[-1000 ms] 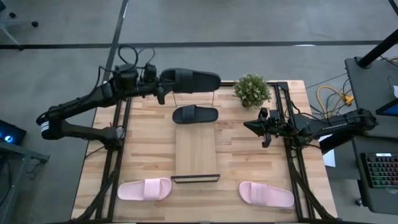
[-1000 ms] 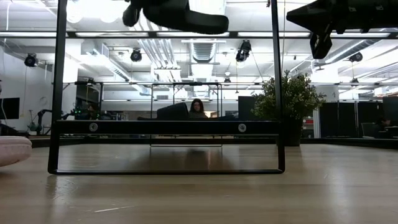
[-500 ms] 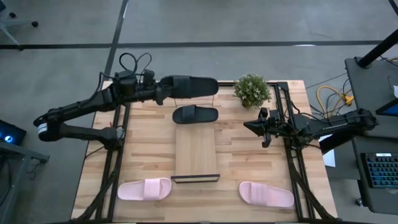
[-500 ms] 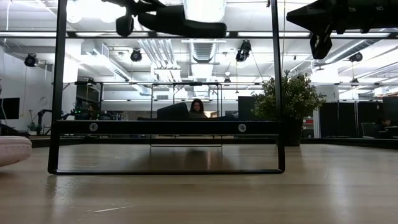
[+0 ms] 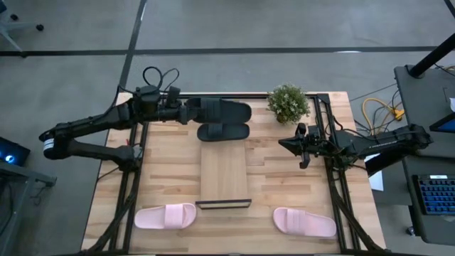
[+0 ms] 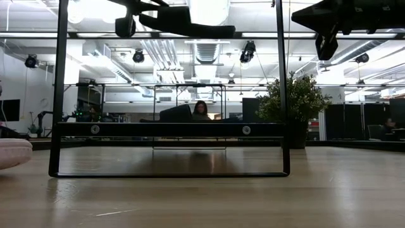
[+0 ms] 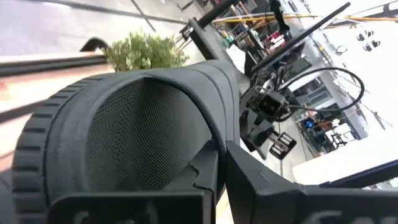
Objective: Pick and place slides into the shelf
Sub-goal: Put the black slide on the shelf
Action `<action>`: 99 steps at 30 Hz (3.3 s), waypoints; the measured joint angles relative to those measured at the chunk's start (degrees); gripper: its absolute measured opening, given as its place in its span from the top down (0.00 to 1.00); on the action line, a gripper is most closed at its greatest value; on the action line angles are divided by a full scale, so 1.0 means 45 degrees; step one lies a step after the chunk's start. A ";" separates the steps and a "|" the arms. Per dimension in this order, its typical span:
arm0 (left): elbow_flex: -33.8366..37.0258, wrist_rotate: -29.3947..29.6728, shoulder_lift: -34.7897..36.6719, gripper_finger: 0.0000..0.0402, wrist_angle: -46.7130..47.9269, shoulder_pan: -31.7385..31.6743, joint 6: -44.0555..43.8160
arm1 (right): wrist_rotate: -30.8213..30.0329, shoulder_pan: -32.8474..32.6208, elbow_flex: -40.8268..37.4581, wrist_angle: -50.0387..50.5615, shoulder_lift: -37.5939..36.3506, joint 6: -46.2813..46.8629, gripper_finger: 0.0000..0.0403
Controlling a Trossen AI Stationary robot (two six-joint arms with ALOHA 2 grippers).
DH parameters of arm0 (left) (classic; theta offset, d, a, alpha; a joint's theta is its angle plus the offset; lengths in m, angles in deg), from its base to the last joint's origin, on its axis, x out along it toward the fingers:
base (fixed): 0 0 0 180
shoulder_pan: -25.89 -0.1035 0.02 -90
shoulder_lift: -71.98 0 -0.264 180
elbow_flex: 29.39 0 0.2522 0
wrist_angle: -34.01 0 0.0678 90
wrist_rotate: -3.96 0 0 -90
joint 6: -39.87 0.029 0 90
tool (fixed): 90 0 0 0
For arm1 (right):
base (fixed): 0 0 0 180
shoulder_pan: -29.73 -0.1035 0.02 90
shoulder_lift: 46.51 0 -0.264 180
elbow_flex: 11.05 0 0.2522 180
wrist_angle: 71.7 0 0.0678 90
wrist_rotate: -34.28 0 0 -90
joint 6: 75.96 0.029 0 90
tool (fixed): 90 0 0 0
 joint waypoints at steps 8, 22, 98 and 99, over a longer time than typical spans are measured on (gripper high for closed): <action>0.0000 0.0074 0.0034 1.00 0.0343 0.0793 -0.1089 | 0.0000 0.0003 0.0000 0.0000 0.0000 0.0000 0.98; -0.0010 0.2583 0.0374 1.00 0.1978 0.2366 -0.1942 | 0.0000 0.0001 0.0000 0.0090 0.0000 -0.0014 0.98; 1.0526 0.3914 -0.0698 1.00 -1.0893 0.4188 -0.8472 | 0.0000 0.0005 0.0000 0.0518 0.0000 -0.0034 0.98; 1.0520 0.3856 -0.0844 1.00 -1.0895 0.4155 -0.8459 | 0.0000 0.0004 0.0000 0.0547 0.0000 -0.0029 0.98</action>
